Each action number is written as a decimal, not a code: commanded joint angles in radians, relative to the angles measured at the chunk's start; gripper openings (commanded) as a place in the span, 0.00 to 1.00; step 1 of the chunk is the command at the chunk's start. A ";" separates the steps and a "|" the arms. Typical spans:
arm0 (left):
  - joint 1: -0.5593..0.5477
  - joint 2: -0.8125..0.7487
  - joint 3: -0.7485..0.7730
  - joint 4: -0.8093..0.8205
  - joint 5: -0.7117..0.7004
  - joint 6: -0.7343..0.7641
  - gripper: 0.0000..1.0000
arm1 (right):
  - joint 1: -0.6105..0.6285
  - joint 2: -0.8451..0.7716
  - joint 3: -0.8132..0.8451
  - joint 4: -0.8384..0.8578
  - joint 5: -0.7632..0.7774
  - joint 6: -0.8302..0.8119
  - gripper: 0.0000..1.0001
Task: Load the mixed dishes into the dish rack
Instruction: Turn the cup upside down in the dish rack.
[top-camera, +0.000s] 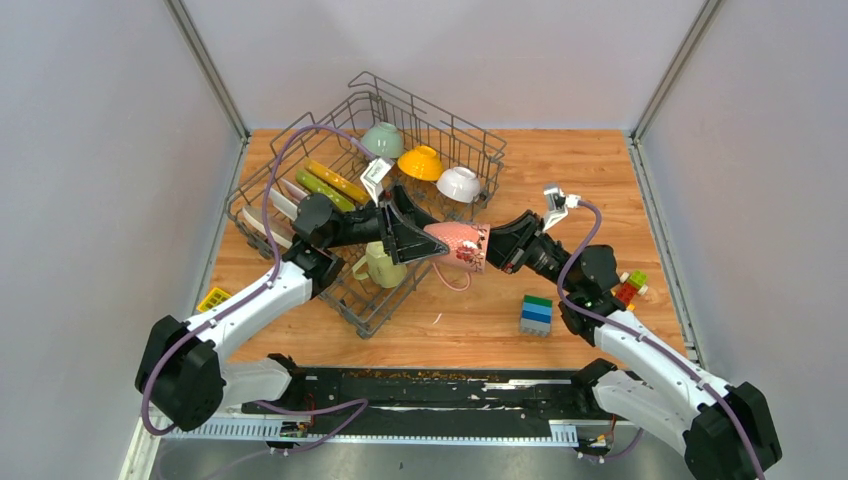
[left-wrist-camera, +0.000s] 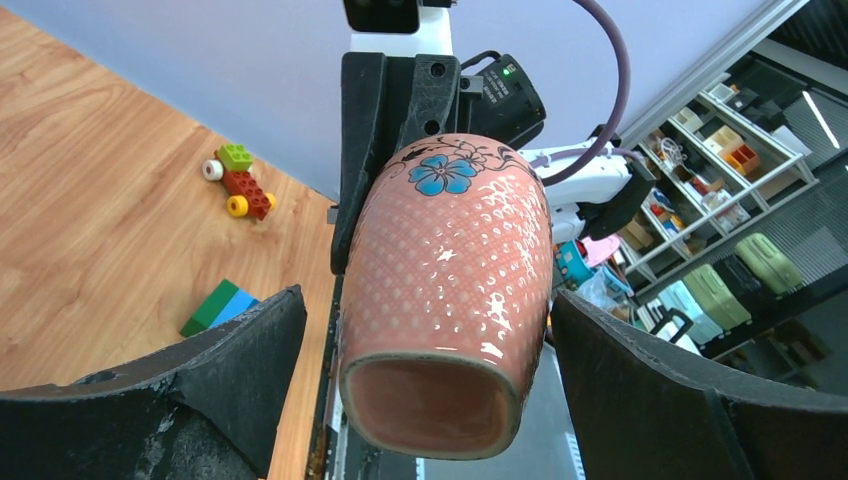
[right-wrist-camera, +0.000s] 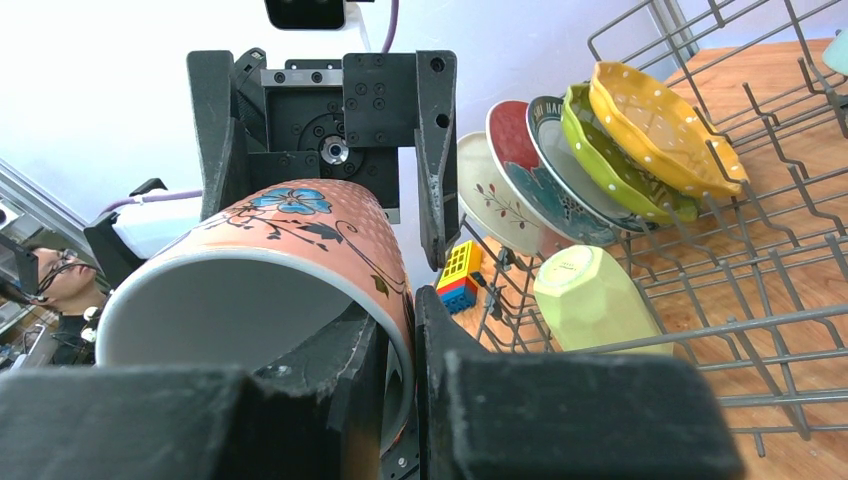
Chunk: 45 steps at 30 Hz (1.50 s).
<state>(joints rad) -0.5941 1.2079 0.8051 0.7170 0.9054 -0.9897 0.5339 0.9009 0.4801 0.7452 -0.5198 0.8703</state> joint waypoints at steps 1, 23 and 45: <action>-0.005 -0.006 0.026 0.010 0.020 0.021 0.97 | 0.000 -0.012 0.016 0.137 0.038 0.026 0.00; -0.002 -0.059 0.057 -0.155 -0.165 0.137 0.00 | -0.002 0.101 0.104 -0.095 0.058 0.061 0.20; 0.145 -0.121 0.121 -0.391 -0.469 0.183 0.00 | -0.015 0.164 0.153 -0.244 0.089 0.074 0.56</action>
<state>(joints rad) -0.4557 1.1286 0.8291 0.3351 0.5331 -0.8749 0.5198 1.0626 0.5838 0.5049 -0.4255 0.9417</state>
